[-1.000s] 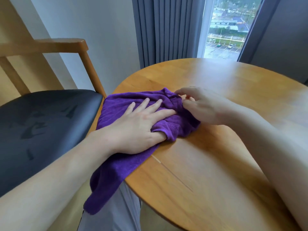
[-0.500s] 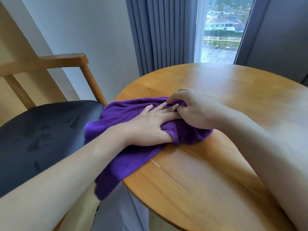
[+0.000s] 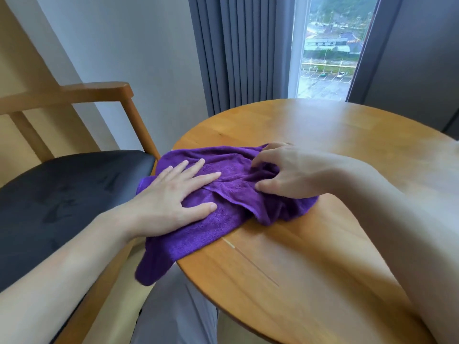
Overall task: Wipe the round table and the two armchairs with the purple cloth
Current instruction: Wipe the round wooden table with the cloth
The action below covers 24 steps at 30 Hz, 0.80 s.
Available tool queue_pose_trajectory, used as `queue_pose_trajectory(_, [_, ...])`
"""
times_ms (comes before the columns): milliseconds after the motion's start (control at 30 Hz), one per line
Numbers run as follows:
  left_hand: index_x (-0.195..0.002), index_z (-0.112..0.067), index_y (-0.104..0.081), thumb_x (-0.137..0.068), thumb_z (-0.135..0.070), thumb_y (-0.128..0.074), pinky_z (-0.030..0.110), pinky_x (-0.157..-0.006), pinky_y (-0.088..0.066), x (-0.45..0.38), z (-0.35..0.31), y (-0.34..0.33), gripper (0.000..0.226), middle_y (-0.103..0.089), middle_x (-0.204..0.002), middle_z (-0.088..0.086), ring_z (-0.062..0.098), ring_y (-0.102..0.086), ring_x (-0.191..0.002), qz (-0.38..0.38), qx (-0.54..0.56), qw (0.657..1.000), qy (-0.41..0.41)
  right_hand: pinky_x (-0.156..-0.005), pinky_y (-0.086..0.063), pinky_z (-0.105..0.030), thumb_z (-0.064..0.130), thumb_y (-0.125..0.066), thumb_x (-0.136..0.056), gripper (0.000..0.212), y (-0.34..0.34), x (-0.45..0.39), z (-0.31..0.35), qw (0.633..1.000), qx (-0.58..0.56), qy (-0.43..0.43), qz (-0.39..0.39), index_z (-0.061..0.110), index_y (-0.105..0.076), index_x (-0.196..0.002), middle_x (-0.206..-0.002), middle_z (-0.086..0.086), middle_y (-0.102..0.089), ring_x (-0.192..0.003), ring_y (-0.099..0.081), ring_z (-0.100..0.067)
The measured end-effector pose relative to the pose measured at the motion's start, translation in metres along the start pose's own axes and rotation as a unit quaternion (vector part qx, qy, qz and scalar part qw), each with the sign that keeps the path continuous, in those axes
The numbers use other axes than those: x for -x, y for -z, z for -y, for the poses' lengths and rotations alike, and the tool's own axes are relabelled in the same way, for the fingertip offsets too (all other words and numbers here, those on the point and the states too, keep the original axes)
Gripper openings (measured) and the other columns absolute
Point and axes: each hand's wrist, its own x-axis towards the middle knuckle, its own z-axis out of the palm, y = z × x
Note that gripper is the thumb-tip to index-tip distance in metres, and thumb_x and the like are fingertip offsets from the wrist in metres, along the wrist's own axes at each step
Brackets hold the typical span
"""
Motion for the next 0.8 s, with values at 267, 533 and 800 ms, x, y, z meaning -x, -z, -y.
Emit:
queue_pose_trajectory(267, [-0.142, -0.068, -0.017, -0.079, -0.079, -0.038, 0.030, -0.121, 0.006, 0.001, -0.014, -0.004, 0.068, 0.000, -0.162, -0.029, -0.007, 0.011, -0.147, 0.016, 0.007, 0.998, -0.065, -0.069, -0.044, -0.030, 0.065, -0.074, -0.076, 0.052, 0.016, 0.037, 0.034, 0.987, 0.131, -0.032, 0.084, 0.031, -0.060, -0.113, -0.111, 0.010, -0.057, -0.097, -0.056, -0.017])
queue_pose_trajectory(533, [-0.139, -0.064, -0.032, -0.076, -0.080, -0.038, 0.036, -0.124, -0.004, 0.005, -0.016, -0.004, 0.065, -0.014, -0.160, -0.029, -0.005, -0.002, -0.148, -0.021, 0.034, 0.997, -0.065, -0.095, -0.040, -0.043, 0.076, -0.063, -0.076, 0.058, -0.010, 0.037, 0.044, 0.994, 0.102, -0.022, -0.015, 0.026, -0.056, -0.104, -0.112, 0.005, -0.049, -0.110, -0.046, -0.022])
queue_pose_trajectory(800, [-0.139, -0.067, -0.029, -0.083, -0.082, -0.030, 0.040, -0.124, -0.008, -0.028, -0.030, -0.010, 0.058, -0.013, -0.162, -0.024, 0.005, -0.002, -0.151, 0.004, 0.032, 0.993, -0.110, -0.124, -0.012, -0.042, 0.057, -0.021, -0.097, 0.067, -0.062, 0.099, 0.019, 0.992, 0.064, -0.016, -0.111, 0.022, -0.025, -0.154, -0.159, 0.004, -0.032, -0.149, -0.022, -0.021])
